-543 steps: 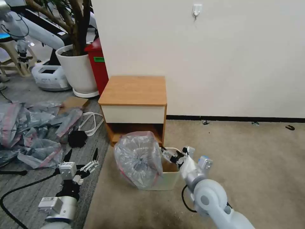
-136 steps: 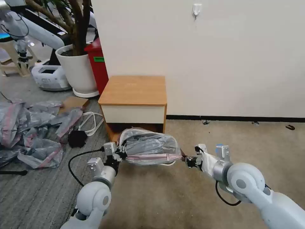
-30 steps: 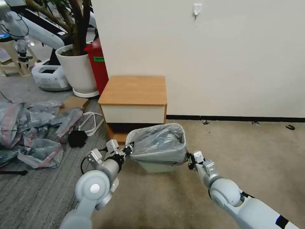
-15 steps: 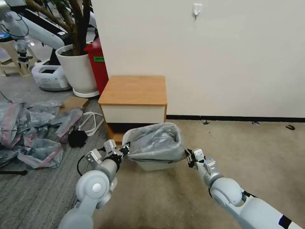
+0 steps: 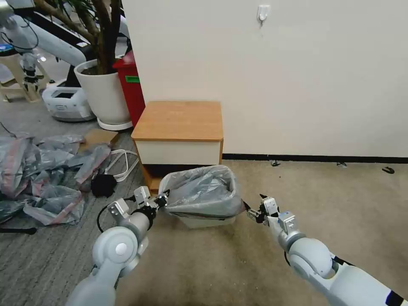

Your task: Pick up the garbage bag from the table and place it over the trash can.

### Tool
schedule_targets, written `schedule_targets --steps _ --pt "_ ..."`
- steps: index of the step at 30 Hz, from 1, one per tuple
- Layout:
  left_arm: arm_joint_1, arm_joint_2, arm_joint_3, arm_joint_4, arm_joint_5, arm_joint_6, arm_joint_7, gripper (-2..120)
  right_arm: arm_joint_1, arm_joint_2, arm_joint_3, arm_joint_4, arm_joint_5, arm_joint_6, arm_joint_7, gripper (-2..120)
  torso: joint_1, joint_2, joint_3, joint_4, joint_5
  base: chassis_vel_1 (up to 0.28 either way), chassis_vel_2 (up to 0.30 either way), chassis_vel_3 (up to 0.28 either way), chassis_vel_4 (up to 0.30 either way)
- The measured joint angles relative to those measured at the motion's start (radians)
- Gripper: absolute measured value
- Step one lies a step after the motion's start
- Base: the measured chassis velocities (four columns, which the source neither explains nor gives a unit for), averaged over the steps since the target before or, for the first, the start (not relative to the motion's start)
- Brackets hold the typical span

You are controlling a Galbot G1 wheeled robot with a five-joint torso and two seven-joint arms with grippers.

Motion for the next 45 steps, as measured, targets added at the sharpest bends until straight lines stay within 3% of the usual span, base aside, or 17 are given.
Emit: schedule_targets --steps 6,14,23,29,37,41,43,45 --pt "0.0 -0.011 -0.017 0.001 -0.03 -0.012 -0.037 5 -0.015 0.001 0.016 0.031 0.019 -0.002 0.003 107 0.0 0.0 0.0 0.0 -0.0001 0.0 0.0 0.0 0.0" --pt "0.015 -0.047 -0.051 -0.006 -0.072 -0.014 -0.076 5 -0.024 -0.02 0.031 0.055 0.045 0.001 -0.004 114 0.0 0.0 0.0 0.0 0.0 0.0 0.0 0.0 0.0" --pt "0.047 -0.049 -0.078 -0.024 -0.098 -0.009 -0.083 5 -0.048 -0.019 0.027 0.076 0.109 0.068 -0.112 111 0.0 0.0 0.0 0.0001 0.0001 0.0 0.0 0.0 0.0" --pt "0.056 -0.026 -0.092 -0.029 -0.114 0.005 -0.079 5 -0.065 -0.032 0.037 0.073 0.123 0.117 -0.214 100 0.0 0.0 0.0 0.0 0.0 0.0 0.0 0.0 0.0" --pt "0.07 0.04 -0.129 -0.008 -0.168 0.041 0.018 5 -0.081 -0.042 0.058 0.07 0.134 0.122 -0.23 99 0.0 0.0 0.0 0.0001 0.0 0.0 0.0 0.0 0.0" --pt "0.062 0.071 -0.15 0.033 -0.217 0.056 0.068 5 -0.085 -0.04 0.06 0.075 0.137 0.122 -0.228 99 0.0 0.0 0.0 0.0 -0.0001 0.0 0.0 0.0 0.0" --pt "0.06 0.087 -0.162 0.073 -0.225 0.061 0.122 5 -0.084 -0.046 0.07 0.084 0.178 0.118 -0.228 98 0.0 0.0 0.0 0.0 -0.0003 0.0 0.0 0.0 0.0" --pt "0.061 0.088 -0.163 0.075 -0.225 0.061 0.126 5 -0.084 -0.047 0.072 0.085 0.184 0.117 -0.228 98 0.0 0.0 0.0 0.0 -0.0003 0.0 0.0 0.0 0.0"
